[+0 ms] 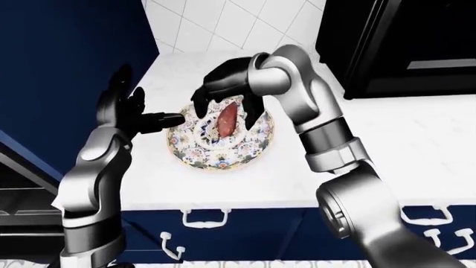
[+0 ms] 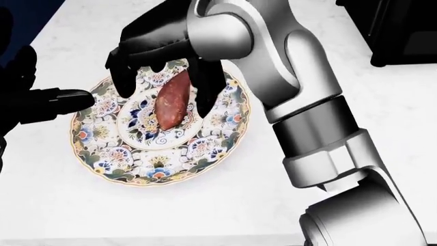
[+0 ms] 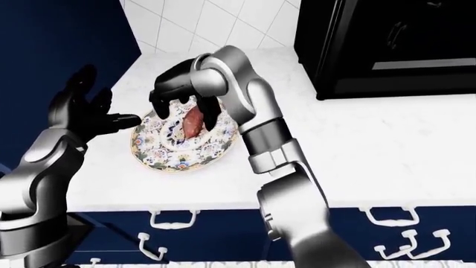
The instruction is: Place the sweet potato on the top rack of the oven.
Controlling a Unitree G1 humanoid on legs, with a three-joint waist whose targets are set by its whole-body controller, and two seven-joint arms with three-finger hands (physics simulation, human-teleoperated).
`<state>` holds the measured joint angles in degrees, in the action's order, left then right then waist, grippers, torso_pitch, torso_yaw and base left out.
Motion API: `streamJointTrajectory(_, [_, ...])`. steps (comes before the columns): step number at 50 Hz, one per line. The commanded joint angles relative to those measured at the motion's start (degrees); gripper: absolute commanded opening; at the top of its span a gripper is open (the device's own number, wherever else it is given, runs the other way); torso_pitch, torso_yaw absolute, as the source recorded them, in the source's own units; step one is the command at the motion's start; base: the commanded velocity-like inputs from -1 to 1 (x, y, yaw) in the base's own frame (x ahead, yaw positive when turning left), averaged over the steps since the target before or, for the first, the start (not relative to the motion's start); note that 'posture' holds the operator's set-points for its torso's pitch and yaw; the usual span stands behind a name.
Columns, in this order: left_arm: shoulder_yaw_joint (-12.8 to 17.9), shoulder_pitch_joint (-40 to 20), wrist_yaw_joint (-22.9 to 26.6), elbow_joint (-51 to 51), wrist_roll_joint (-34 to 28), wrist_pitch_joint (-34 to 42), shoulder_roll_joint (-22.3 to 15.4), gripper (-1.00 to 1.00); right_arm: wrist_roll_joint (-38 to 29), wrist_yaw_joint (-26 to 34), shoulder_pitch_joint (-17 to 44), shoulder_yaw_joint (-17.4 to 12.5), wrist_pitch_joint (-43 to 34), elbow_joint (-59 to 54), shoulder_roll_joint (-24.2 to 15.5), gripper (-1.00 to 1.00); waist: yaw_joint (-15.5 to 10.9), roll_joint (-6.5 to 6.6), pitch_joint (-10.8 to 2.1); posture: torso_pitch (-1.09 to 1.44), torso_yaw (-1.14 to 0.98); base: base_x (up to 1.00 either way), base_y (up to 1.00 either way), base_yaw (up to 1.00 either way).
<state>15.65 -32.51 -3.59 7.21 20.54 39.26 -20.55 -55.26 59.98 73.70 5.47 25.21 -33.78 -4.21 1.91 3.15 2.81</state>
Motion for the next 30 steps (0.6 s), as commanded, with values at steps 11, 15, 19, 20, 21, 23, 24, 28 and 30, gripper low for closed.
streamJointTrajectory(11, [0.8,-1.7,0.1,1.8,0.3,-1.8,-1.1,1.00,-3.5,-7.2,3.1,-0.8,2.6,-2.5,0.2,0.25,-0.1,0.31,-1.79,0.00,0.00,0.00,0.00,0.00])
streamJointTrajectory(15, [0.7,-1.6,0.0,1.8,0.2,-1.8,-0.9,1.00,-5.0,-9.3,3.2,-0.5,3.4,-3.7,-0.1,0.25,-0.1,0.26,-1.78,0.00,0.00,0.00,0.00,0.00])
streamJointTrajectory(19, [0.7,-1.3,0.0,2.2,0.2,-1.7,-0.9,1.00,-5.6,-10.5,3.0,-0.6,3.6,-4.1,0.4,0.25,-0.2,0.22,-1.81,0.00,0.00,0.00,0.00,0.00])
streamJointTrajectory(20, [0.6,-1.2,0.0,2.5,0.2,-1.6,-0.8,1.00,-5.8,-10.8,2.9,-0.6,3.8,-4.5,0.4,0.26,-0.2,0.21,-1.81,0.00,0.00,0.00,0.00,0.00])
streamJointTrajectory(21, [0.6,-1.1,0.0,2.4,0.1,-1.8,-0.7,1.00,-5.9,-11.0,3.0,-0.6,3.7,-4.7,0.4,0.26,-0.2,0.20,-1.82,0.00,0.00,0.00,0.00,0.00])
streamJointTrajectory(23, [0.6,-1.2,0.1,2.1,0.1,-1.9,-0.7,1.00,-6.1,-11.1,2.9,-0.6,3.5,-4.8,0.7,0.27,-0.2,0.19,-1.83,0.00,0.00,0.00,0.00,0.00])
streamJointTrajectory(24, [0.7,-1.3,0.1,2.2,0.1,-1.8,-0.7,1.00,-6.4,-11.7,2.6,-0.4,3.7,-5.3,0.8,0.27,-0.2,0.18,-1.85,0.00,0.00,0.00,0.00,0.00])
streamJointTrajectory(28, [0.9,-0.8,0.1,2.5,0.3,-1.7,-0.8,1.00,-7.0,-13.6,3.4,-0.3,4.1,-7.4,1.1,0.27,-0.2,0.19,-1.90,0.00,0.00,0.00,0.00,0.00])
streamJointTrajectory(30, [0.9,-0.8,0.1,2.2,0.2,-2.0,-0.7,1.00,-7.3,-13.9,3.5,-0.2,4.2,-7.9,1.3,0.27,-0.2,0.20,-1.89,0.00,0.00,0.00,0.00,0.00])
